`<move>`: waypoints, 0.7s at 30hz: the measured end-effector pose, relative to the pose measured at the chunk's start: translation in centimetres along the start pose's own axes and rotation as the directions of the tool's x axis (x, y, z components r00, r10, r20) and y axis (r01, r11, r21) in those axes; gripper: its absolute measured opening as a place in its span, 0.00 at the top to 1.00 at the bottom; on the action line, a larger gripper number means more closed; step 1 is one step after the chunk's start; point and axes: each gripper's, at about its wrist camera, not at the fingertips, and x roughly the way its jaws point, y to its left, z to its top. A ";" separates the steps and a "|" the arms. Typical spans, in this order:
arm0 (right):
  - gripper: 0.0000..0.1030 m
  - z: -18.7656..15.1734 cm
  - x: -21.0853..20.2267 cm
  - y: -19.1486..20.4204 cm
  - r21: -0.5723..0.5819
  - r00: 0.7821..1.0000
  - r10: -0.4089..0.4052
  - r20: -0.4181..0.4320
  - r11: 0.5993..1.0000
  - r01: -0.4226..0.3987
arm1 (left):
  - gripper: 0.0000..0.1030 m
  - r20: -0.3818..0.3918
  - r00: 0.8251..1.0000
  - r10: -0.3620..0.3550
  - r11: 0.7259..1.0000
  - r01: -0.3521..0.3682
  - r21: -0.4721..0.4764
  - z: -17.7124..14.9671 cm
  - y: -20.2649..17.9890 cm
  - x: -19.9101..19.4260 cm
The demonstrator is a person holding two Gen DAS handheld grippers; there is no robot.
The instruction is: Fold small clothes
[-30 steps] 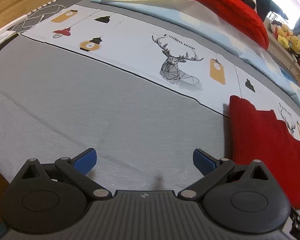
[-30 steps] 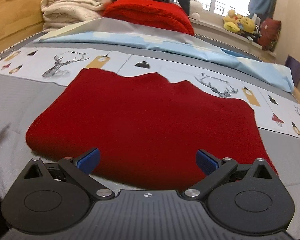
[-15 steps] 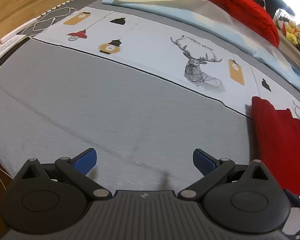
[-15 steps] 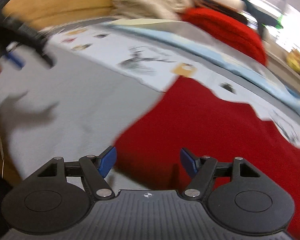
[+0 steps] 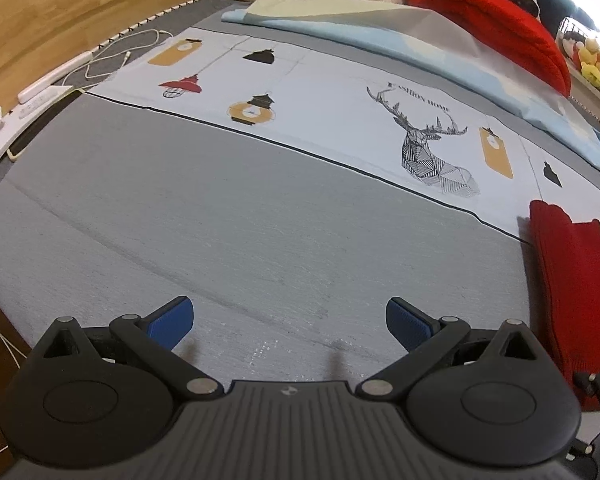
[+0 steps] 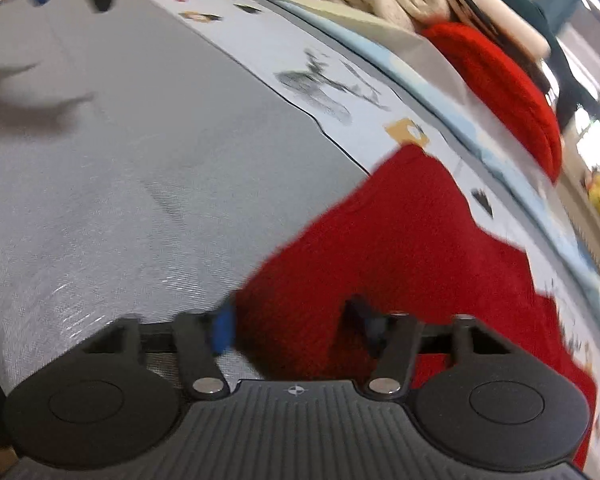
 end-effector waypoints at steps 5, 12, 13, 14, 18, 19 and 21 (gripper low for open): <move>0.76 0.2 -0.6 0.8 -0.042 0.999 -0.017 0.028 0.999 0.018 | 0.00 0.011 1.000 -0.006 1.000 0.006 -0.011 0.2 0.3 -0.5; 0.81 2.6 -3.7 -0.2 0.061 0.996 -0.041 0.075 0.997 0.036 | 0.00 0.027 1.000 -0.013 1.000 0.013 -0.022 0.5 0.0 -1.0; 0.81 3.1 -4.4 -0.2 0.085 0.995 -0.036 0.088 0.996 0.028 | 0.00 0.027 1.000 -0.013 1.000 0.013 -0.022 0.5 -0.2 -1.0; 0.82 3.5 -5.1 0.0 0.101 0.994 -0.026 0.103 0.995 0.016 | 0.00 0.025 1.000 -0.012 1.000 0.012 -0.021 0.5 -0.3 -0.9; 0.82 5.8 -8.0 1.2 0.172 0.981 0.072 0.181 0.980 -0.103 | 0.00 0.031 0.999 0.004 1.000 -0.004 -0.022 0.4 -0.9 -1.0; 0.82 6.4 -8.4 1.2 0.206 0.976 0.101 0.195 0.968 -0.141 | 0.00 0.031 1.000 0.007 1.000 -0.006 -0.026 0.4 -0.9 -0.9; 0.82 7.5 -8.9 0.5 0.299 0.965 0.151 0.216 0.930 -0.212 | 0.00 0.021 1.000 0.007 0.999 -0.006 -0.043 0.3 -0.9 -0.7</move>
